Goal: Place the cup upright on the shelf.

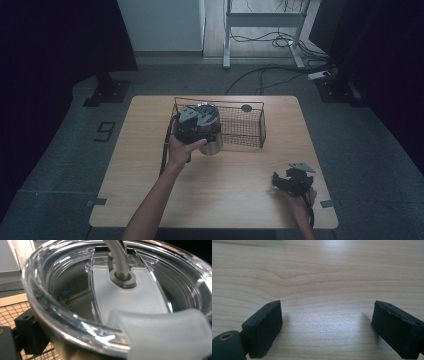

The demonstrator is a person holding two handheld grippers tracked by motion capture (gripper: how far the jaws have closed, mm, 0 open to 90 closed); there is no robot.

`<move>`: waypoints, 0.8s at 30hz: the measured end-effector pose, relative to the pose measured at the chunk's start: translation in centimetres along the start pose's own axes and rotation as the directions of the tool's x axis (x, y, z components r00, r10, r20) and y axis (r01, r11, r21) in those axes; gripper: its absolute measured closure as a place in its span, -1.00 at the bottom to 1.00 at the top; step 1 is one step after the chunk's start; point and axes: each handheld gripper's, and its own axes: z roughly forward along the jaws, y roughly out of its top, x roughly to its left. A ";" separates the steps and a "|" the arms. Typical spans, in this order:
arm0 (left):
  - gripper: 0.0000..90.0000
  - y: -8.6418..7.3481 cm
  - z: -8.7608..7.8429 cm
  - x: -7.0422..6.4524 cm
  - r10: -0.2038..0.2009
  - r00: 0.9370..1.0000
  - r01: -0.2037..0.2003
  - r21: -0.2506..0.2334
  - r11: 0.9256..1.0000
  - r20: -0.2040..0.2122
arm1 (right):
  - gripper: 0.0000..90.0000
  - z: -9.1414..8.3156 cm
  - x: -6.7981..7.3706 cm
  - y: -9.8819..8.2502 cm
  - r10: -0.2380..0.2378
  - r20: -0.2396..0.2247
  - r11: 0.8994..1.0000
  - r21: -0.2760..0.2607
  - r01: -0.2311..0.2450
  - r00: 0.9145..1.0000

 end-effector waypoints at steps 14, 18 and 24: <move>-0.93 1.7 1.0 0.4 -0.005 1.000 0.005 -0.005 1.000 -0.030 | -0.79 0.0 0.0 0.0 0.000 0.002 1.000 -0.002 0.000 1.000; -0.93 2.1 1.5 0.6 -0.007 0.999 0.007 -0.004 1.000 -0.036 | -0.78 0.0 0.0 0.0 0.000 0.001 1.000 -0.002 0.000 1.000; -0.93 2.5 2.2 0.7 -0.009 0.999 0.009 -0.003 1.000 -0.044 | -0.78 0.0 0.0 0.0 0.001 0.001 1.000 -0.002 -0.001 1.000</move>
